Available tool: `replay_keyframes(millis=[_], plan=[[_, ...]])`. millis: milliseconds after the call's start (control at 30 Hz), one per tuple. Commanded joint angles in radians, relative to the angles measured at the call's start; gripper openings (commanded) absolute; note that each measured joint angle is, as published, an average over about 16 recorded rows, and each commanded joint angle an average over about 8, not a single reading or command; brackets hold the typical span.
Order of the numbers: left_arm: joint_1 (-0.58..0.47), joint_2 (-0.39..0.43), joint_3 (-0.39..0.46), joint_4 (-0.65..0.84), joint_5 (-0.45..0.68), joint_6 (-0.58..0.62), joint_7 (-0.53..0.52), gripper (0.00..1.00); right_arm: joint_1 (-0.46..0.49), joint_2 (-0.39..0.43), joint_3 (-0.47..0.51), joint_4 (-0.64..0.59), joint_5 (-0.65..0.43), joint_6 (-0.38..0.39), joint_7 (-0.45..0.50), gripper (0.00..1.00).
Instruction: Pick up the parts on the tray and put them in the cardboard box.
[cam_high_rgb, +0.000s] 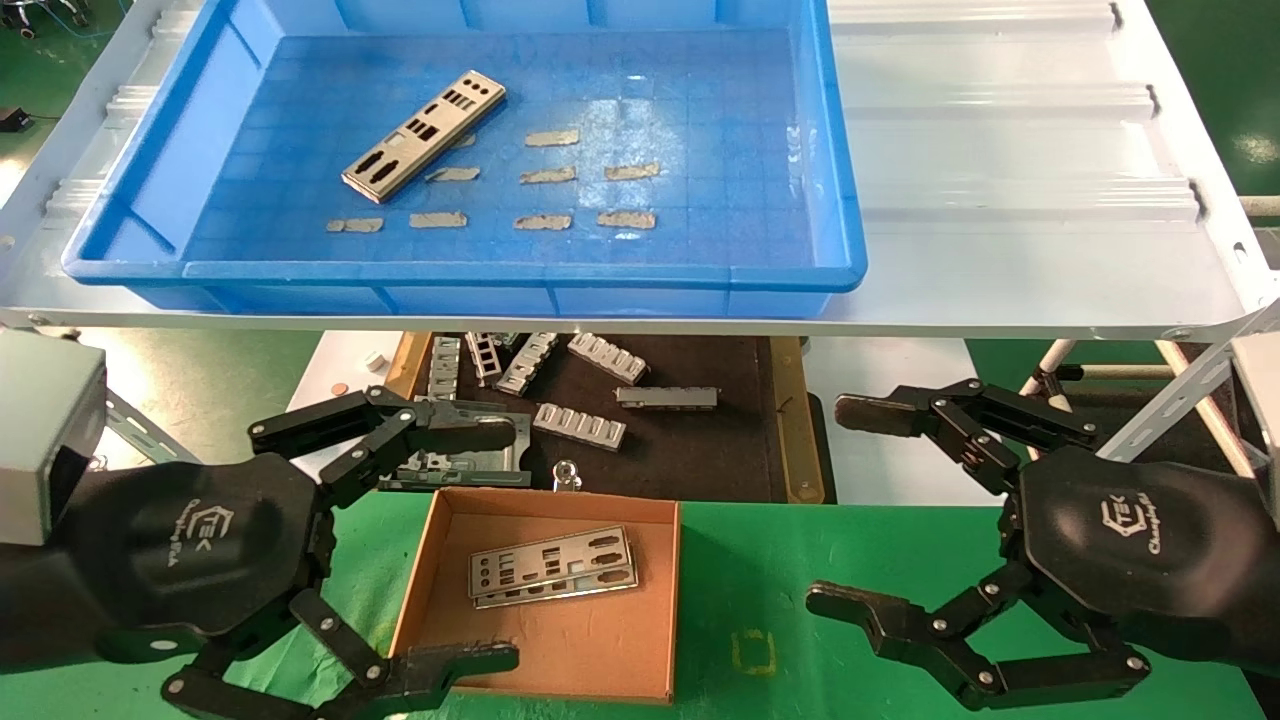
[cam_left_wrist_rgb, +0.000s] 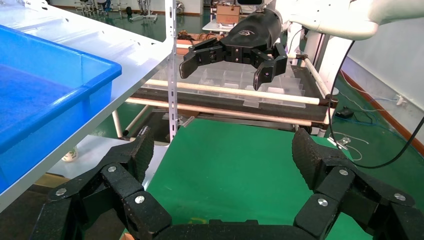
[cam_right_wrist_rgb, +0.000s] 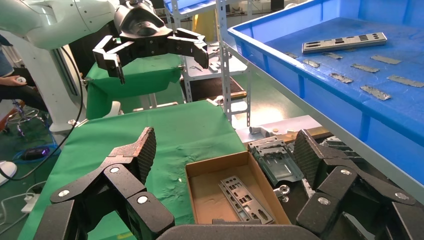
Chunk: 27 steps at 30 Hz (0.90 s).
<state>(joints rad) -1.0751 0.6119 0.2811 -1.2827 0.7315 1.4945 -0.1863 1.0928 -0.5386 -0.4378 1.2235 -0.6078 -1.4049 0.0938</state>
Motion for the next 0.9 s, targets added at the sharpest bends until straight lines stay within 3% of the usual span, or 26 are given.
replay_keyframes(millis=[33, 433, 500, 700, 767, 900], plan=[[0.000, 0.000, 0.000, 0.000, 0.000, 0.000, 0.000, 1.00, 0.000, 0.000, 0.000, 0.000, 0.000, 0.000, 0.000, 1.00], [0.000, 0.000, 0.000, 0.000, 0.000, 0.000, 0.000, 1.00, 0.000, 0.000, 0.000, 0.000, 0.000, 0.000, 0.000, 0.97], [0.000, 0.000, 0.000, 0.000, 0.000, 0.000, 0.000, 1.00, 0.000, 0.000, 0.000, 0.000, 0.000, 0.000, 0.000, 0.79], [-0.002, 0.000, -0.002, 0.004, 0.002, -0.006, 0.000, 1.00, 0.000, 0.000, 0.000, 0.000, 0.000, 0.000, 0.000, 0.07], [-0.009, 0.003, -0.004, 0.009, 0.007, -0.018, 0.002, 1.00, 0.000, 0.000, 0.000, 0.000, 0.000, 0.000, 0.000, 0.00], [-0.050, 0.017, -0.008, 0.036, 0.031, -0.063, 0.003, 1.00, 0.000, 0.000, 0.000, 0.000, 0.000, 0.000, 0.000, 0.00]])
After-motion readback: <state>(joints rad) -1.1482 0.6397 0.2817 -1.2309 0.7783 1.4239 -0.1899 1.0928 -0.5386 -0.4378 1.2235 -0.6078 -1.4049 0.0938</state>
